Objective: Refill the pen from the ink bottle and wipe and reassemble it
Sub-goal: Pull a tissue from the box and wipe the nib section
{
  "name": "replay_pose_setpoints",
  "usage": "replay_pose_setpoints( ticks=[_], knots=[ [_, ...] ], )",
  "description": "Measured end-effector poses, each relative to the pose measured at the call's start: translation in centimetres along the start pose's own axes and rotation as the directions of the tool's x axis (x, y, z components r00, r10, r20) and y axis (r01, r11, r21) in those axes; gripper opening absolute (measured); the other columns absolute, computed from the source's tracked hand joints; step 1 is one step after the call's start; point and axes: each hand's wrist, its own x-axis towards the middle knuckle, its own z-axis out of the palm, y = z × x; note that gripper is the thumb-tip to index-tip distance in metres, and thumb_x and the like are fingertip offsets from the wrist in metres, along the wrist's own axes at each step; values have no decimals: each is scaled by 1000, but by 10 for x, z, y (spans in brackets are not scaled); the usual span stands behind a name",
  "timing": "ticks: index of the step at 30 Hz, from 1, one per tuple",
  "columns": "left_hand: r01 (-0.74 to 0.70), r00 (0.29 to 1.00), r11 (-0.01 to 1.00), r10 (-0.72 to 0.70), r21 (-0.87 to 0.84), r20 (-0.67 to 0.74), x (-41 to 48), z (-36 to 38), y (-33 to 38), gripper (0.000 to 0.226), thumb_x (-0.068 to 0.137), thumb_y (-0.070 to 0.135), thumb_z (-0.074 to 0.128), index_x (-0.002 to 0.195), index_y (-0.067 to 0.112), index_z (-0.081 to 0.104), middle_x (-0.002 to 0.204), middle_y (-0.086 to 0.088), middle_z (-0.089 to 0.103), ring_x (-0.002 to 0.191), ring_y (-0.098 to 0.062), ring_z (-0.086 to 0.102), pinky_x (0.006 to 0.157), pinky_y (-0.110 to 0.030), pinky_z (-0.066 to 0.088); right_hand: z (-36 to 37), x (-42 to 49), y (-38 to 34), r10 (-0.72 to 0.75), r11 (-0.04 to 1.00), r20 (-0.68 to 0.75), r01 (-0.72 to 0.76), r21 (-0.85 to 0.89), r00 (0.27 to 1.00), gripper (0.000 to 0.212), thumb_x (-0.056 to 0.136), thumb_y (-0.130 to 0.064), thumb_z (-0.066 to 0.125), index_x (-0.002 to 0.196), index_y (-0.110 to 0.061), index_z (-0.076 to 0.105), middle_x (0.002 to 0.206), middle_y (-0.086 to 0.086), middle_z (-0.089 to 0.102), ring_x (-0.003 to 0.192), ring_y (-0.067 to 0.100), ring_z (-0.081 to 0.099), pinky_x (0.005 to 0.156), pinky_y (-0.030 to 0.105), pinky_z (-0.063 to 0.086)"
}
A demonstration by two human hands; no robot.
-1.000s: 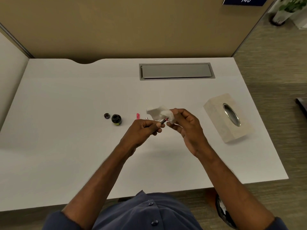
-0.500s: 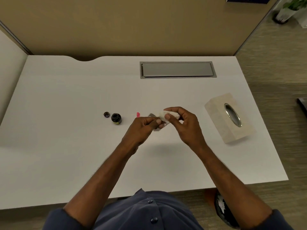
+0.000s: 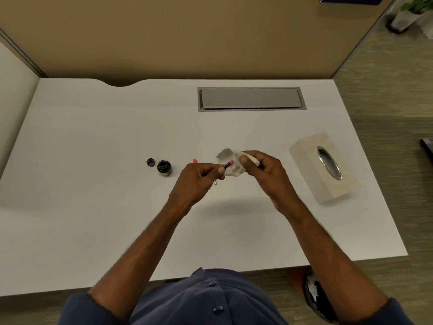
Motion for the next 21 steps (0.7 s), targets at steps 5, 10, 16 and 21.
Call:
replay_pose_setpoints(
  ticks=[5,10,16,21],
  knots=[
    [-52,998,993,54,106,-16,-1,4,2,23,95,40,64,92,24,80,93,8,78,88,4,66,80,-14,41,-2,0,-4,6,990,89,6,-138,996,21,100,-38,62,113,-24,72,100,-12,74,89,0,65,87,30,53],
    [-62,997,989,66,135,-26,0,4,0,23,94,42,66,94,25,81,92,7,78,84,12,60,81,-16,41,3,1,-1,31,978,128,-3,-210,991,25,103,-41,56,115,-22,68,106,-4,73,98,18,66,89,41,53],
    [80,990,996,-74,-49,116,0,-5,3,26,94,41,64,90,21,81,94,5,78,94,-8,69,87,-23,45,5,6,4,-42,976,124,67,-205,991,22,105,-36,54,115,-21,66,107,-6,70,96,7,63,82,23,47],
    [379,890,881,-263,-284,371,-1,-13,2,25,97,35,59,110,22,76,109,4,77,109,-7,69,106,-41,39,0,15,2,84,996,-55,-82,31,995,22,103,-38,57,117,-25,68,112,-4,74,109,15,66,98,39,52]
  ],
)
